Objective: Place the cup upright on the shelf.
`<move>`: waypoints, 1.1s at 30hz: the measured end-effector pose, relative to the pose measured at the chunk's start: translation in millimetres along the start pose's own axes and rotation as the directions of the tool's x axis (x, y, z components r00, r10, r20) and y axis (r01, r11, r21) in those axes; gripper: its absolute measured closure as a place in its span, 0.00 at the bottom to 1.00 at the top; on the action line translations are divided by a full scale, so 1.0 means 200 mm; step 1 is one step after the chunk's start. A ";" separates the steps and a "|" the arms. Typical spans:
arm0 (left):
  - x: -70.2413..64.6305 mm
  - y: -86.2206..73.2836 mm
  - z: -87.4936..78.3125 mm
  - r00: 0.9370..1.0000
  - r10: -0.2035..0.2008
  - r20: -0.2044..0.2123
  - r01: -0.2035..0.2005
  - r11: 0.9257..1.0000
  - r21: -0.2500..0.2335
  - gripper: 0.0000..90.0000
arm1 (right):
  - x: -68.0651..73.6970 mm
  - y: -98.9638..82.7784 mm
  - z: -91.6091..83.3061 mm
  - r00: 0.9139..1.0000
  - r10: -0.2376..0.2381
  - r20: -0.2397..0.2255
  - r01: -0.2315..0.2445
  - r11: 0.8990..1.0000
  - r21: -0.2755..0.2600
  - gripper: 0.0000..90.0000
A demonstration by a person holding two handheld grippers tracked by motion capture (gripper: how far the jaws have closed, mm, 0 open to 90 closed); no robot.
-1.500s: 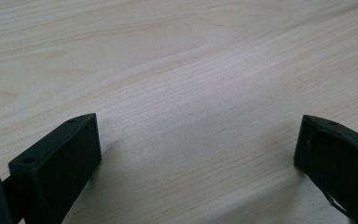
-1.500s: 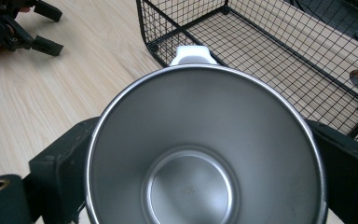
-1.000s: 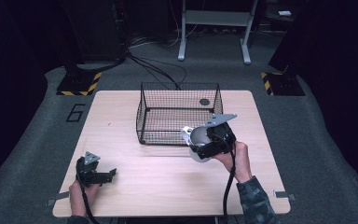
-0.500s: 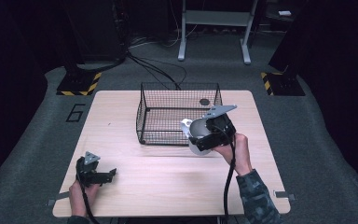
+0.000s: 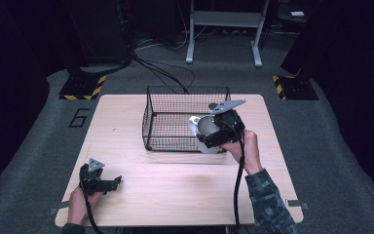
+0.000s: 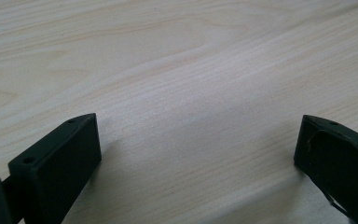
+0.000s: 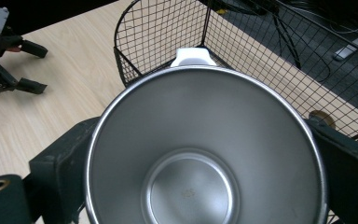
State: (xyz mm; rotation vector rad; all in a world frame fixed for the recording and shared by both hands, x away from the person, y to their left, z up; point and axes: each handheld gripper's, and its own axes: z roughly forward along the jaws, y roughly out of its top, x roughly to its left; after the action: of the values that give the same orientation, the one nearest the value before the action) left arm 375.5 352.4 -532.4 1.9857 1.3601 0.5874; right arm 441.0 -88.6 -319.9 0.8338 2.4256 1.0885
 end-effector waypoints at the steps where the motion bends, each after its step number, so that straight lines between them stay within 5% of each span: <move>1: 0.00 0.00 0.00 1.000 0.011 0.007 -0.011 1.000 0.001 0.01 | -0.01 0.00 0.00 1.000 -0.001 0.002 0.001 1.000 0.001 0.06; 33: 0.00 0.00 0.00 1.000 0.018 0.015 -0.018 1.000 -0.003 0.00 | -0.16 0.11 0.14 0.998 0.057 0.015 -0.057 0.998 -0.011 0.06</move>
State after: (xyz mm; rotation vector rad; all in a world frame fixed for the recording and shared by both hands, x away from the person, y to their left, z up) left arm 376.7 352.9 -532.6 1.9977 1.3334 0.5814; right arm 489.1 -81.4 -318.3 0.9105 2.3948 1.1099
